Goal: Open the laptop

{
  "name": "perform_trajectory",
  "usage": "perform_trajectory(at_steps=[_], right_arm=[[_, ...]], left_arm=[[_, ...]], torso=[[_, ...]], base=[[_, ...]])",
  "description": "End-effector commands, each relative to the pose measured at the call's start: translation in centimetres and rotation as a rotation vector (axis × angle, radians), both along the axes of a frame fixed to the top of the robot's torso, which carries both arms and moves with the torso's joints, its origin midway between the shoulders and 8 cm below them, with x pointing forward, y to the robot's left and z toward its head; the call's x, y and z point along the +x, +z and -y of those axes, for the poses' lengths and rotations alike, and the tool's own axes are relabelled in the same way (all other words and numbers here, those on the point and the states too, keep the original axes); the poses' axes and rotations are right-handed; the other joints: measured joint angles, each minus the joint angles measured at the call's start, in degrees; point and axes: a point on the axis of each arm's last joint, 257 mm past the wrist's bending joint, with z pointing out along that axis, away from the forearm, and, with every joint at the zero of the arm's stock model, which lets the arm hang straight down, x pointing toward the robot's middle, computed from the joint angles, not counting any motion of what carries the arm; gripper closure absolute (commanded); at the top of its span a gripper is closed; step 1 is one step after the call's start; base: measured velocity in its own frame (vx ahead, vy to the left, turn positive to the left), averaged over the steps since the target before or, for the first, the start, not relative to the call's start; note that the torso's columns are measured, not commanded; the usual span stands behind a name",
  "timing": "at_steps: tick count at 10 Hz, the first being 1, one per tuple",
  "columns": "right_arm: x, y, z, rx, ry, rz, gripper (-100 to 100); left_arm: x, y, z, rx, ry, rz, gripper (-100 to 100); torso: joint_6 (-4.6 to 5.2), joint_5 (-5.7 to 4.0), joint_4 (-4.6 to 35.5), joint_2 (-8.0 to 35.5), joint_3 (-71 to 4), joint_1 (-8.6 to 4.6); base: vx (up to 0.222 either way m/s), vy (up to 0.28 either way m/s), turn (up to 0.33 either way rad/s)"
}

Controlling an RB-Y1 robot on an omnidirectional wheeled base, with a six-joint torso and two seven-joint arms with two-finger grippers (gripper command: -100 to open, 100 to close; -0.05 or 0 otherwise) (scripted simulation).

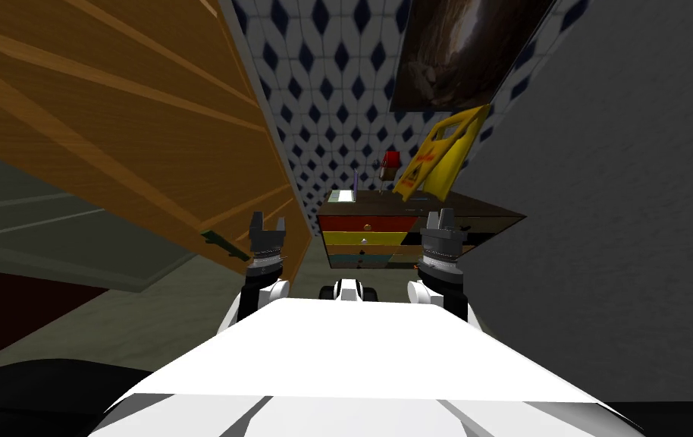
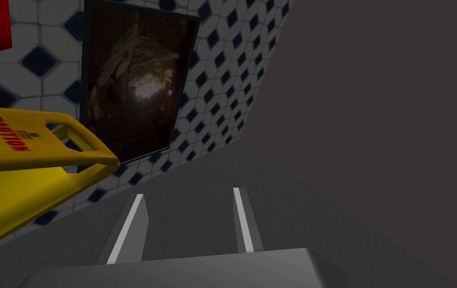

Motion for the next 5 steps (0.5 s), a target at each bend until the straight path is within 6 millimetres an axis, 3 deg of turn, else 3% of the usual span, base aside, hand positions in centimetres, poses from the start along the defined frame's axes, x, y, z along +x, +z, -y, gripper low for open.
perform_trajectory(at_steps=[1, 5], right_arm=[[0.0, 0.0, 0.0, 0.0, 0.0, 0.0, 0], [0.0, 0.0, 0.0, 0.0, 0.0, 0.0, 0]], left_arm=[[0.7, -0.5, -0.3, 0.038, -0.015, -0.043, -100], [2.2, -2.1, -2.2, 0.098, -0.018, -0.161, -100]], torso=[[0.0, 0.0, 0.01, 0.02, -0.01, -0.01], [0.0, -0.01, 0.02, 0.02, -0.01, -0.03]], base=[[0.011, -0.042, -0.026], [0.026, -0.064, -0.1]])
